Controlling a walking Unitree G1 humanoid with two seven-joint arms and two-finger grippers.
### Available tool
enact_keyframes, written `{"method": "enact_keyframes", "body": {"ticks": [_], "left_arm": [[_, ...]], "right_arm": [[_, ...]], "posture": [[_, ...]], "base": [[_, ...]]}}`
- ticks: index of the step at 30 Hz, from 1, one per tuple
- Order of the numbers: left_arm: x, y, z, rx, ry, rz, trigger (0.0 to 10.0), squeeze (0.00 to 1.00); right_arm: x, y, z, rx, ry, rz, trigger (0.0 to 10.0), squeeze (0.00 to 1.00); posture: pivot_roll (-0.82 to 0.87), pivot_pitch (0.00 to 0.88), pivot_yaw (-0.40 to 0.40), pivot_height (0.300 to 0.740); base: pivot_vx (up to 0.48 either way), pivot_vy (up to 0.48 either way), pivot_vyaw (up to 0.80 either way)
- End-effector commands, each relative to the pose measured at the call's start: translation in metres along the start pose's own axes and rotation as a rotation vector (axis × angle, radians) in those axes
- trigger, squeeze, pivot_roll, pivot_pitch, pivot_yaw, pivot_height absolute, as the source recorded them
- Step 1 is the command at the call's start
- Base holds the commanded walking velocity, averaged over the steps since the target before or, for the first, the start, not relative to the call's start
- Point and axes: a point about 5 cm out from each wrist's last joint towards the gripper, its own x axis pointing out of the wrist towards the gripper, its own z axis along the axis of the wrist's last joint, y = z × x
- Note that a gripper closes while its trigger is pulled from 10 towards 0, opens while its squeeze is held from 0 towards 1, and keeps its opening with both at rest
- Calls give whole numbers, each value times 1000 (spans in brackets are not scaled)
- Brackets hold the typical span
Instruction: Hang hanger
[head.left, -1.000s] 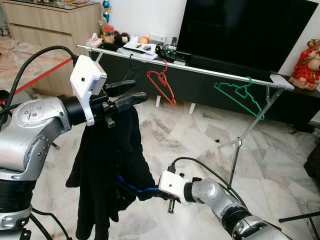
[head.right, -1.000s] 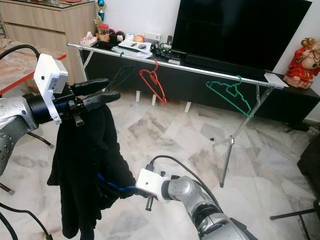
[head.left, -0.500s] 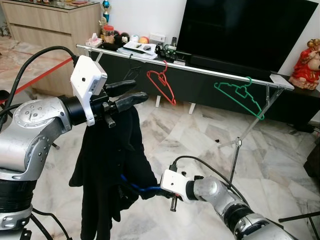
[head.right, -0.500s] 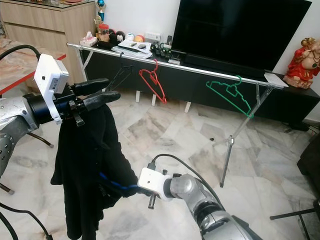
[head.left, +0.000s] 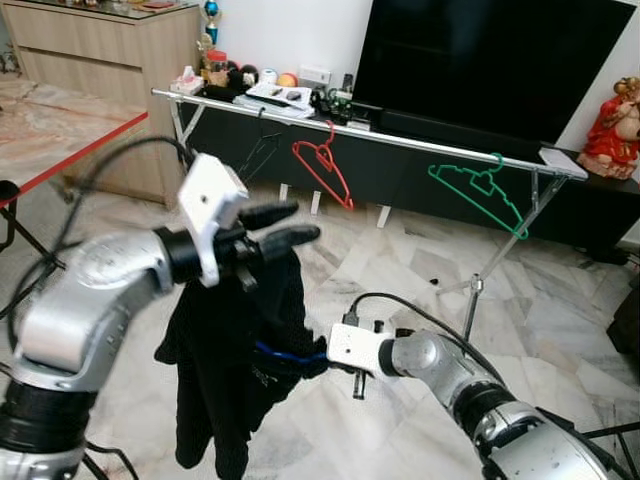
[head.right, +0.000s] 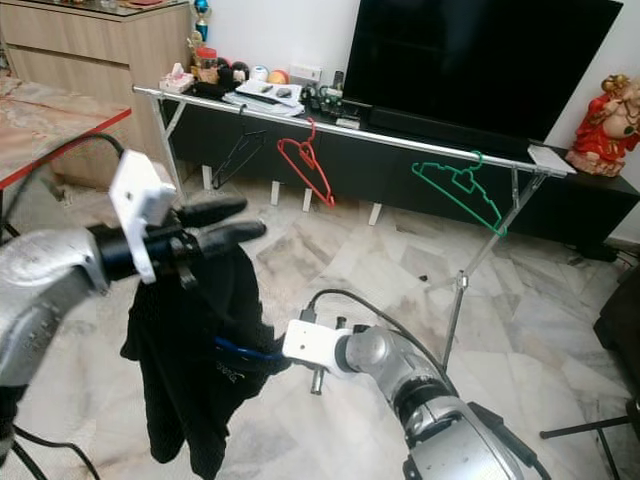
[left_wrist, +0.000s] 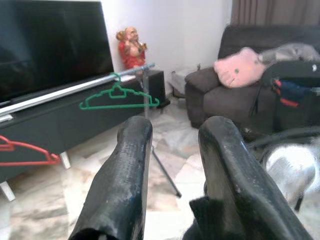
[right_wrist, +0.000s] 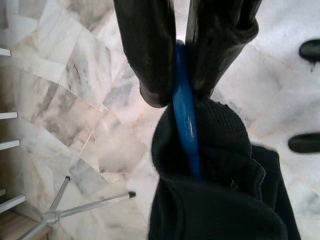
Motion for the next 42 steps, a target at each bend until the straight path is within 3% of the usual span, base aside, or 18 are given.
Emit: {"method": "enact_keyframes", "body": {"ticks": [1,5,11,16,21,22,23,34,42], "left_arm": [[10,-16,3,-3,-24,-63,10000,0],[20,-29,0,-42,-44,-102,10000,0],[23,-33,-1,-50,-47,-112,10000,0],[18,-36,-16,-44,43,-106,10000,0],[17,-38,-27,-29,94,-101,10000,0],[16,-39,-32,-24,111,-104,10000,380],[16,-39,-34,-35,115,-105,10000,1000],[12,-28,-34,-14,122,-50,10000,1000],[11,-10,-33,14,93,96,10000,1000]], "right_arm": [[1,-4,5,-20,18,-6,0,0],[6,-1,9,-17,43,-9,0,0],[8,-1,9,-17,69,-31,0,0],[4,-14,14,122,12,-130,0,0],[0,-19,9,150,23,-175,0,0],[-1,-19,7,151,25,-174,0,0],[-1,-18,6,155,23,-172,0,0],[0,-18,9,179,-1,-161,0,0],[0,-11,5,141,11,-102,0,0]], "posture": [[231,0,-168,740],[234,0,-170,740],[236,0,-170,740],[235,0,-168,740],[230,0,-166,740],[229,0,-165,740],[227,0,-164,740],[230,0,-158,740],[228,0,-160,740]], "base": [[0,0,0],[0,0,0],[0,0,0],[0,0,0],[0,0,0],[0,0,0],[0,0,0],[0,0,0],[0,0,0]]}}
